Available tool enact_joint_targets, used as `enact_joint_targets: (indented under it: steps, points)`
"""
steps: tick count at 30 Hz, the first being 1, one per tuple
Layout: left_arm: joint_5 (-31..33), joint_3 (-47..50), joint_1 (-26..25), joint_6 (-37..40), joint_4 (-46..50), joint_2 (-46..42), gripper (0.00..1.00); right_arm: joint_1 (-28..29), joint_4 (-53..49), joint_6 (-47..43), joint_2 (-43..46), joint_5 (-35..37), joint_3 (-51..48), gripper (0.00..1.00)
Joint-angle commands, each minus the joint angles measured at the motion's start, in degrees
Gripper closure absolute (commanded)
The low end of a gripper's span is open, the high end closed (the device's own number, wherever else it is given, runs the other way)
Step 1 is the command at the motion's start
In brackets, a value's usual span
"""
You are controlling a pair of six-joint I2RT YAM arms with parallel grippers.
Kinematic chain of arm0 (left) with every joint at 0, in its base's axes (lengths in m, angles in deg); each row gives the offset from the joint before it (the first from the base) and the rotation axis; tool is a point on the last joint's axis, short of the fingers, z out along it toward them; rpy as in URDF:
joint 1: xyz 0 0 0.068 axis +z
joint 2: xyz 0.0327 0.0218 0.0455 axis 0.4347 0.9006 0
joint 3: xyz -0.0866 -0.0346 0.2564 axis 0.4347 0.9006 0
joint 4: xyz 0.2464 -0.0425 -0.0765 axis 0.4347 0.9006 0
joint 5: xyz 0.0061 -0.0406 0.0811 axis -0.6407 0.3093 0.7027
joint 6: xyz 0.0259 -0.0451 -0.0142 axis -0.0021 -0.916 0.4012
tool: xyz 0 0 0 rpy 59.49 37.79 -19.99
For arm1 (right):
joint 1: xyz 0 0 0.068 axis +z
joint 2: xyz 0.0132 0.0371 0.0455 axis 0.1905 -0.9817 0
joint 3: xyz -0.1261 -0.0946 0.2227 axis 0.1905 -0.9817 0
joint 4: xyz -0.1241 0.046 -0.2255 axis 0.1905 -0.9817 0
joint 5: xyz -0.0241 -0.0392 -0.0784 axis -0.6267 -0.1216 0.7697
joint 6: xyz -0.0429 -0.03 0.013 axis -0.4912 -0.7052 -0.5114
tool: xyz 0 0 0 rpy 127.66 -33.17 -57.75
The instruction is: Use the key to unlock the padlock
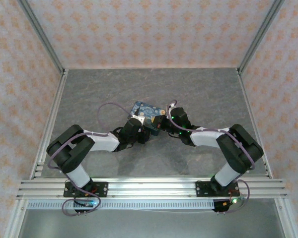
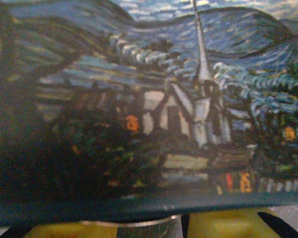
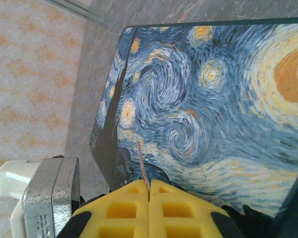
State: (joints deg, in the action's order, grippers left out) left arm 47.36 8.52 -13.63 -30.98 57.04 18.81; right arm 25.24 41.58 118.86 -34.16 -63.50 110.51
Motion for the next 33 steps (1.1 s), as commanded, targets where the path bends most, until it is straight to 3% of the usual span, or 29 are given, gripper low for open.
enact_joint_targets:
  steps: [1,17,33]
  points:
    - [2.1,-2.6,-0.4,-1.2,-1.4,0.2,0.64,0.6,-6.6,-0.4,-0.5,1.6,-0.9,1.0]
    - [6.5,-0.2,1.0,-6.7,-3.5,-1.4,0.62,0.6,-7.5,-0.7,-0.2,2.3,-0.9,1.0]
    - [6.5,-1.1,1.3,-5.1,-4.1,0.0,0.67,0.6,-7.5,-0.7,-0.2,1.8,-0.6,1.0]
